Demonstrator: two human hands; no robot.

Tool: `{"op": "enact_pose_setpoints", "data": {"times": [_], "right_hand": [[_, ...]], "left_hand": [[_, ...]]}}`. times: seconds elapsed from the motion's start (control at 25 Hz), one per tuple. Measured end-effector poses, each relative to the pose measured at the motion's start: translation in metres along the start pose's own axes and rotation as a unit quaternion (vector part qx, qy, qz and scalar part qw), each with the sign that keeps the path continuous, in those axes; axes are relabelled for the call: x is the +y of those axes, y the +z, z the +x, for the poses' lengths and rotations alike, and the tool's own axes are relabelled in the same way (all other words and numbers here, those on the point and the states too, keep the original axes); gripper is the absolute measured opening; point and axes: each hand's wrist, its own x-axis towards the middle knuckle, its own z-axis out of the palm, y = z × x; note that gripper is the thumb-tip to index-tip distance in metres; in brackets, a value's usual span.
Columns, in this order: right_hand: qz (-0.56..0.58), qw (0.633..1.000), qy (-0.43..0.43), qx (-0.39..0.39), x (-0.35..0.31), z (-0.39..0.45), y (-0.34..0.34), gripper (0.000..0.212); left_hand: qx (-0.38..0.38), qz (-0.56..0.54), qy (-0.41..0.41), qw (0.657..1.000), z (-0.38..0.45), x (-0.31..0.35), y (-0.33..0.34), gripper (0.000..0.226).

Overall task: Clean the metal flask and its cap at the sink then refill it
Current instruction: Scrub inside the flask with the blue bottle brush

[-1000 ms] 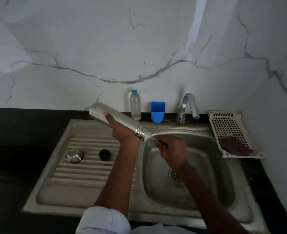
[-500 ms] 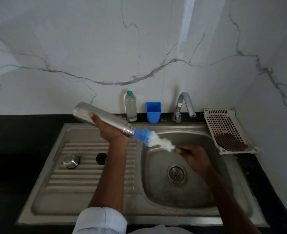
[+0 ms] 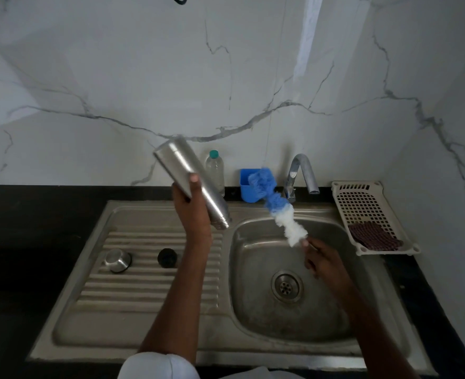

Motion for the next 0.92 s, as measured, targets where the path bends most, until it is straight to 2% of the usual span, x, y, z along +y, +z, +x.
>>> {"op": "enact_pose_setpoints", "data": {"times": [0.04,0.12,0.2,0.28,0.36,0.44,0.52,0.6,0.72,0.8,0.92], "right_hand": [[0.020,1.000,0.009,-0.021,-0.001,0.003,0.000,0.039],[0.084,0.994,0.037,-0.059,-0.005,0.005,0.003,0.020],[0.170,0.979,0.054,-0.094,-0.010,0.003,0.007,0.027],[0.240,0.961,0.068,-0.118,-0.018,0.003,0.009,0.041],[0.261,0.950,0.097,-0.140,-0.027,0.007,0.008,0.052],[0.170,0.967,0.109,-0.154,-0.041,0.005,0.008,0.040],[0.020,0.986,0.050,-0.155,-0.053,0.001,0.011,0.021],[-0.068,0.987,-0.031,-0.145,-0.062,0.001,0.016,0.014],[-0.102,0.981,-0.090,-0.140,-0.076,0.005,0.023,0.019],[-0.126,0.980,-0.117,-0.105,-0.086,0.007,0.026,0.028],[-0.219,0.948,-0.220,-0.062,-0.091,0.013,0.027,0.034]], "left_hand": [[-0.030,0.022,0.017,0.999,-0.006,-0.001,0.007,0.046],[-0.077,0.051,0.036,0.995,-0.014,-0.001,0.018,0.053],[-0.104,0.062,0.017,0.992,-0.014,-0.001,0.024,0.056],[-0.116,0.036,-0.066,0.990,-0.010,0.000,0.025,0.067],[-0.122,-0.036,-0.188,0.974,-0.006,0.001,0.019,0.082],[-0.125,-0.109,-0.273,0.948,-0.009,0.005,0.007,0.079],[-0.124,-0.145,-0.312,0.931,-0.014,0.009,-0.004,0.066],[-0.131,-0.154,-0.335,0.920,-0.013,0.008,-0.015,0.062],[-0.140,-0.119,-0.339,0.923,-0.009,0.013,-0.022,0.063],[-0.163,-0.108,-0.336,0.921,-0.007,0.021,-0.022,0.063],[-0.204,-0.119,-0.353,0.905,-0.012,0.031,-0.018,0.059]]}}
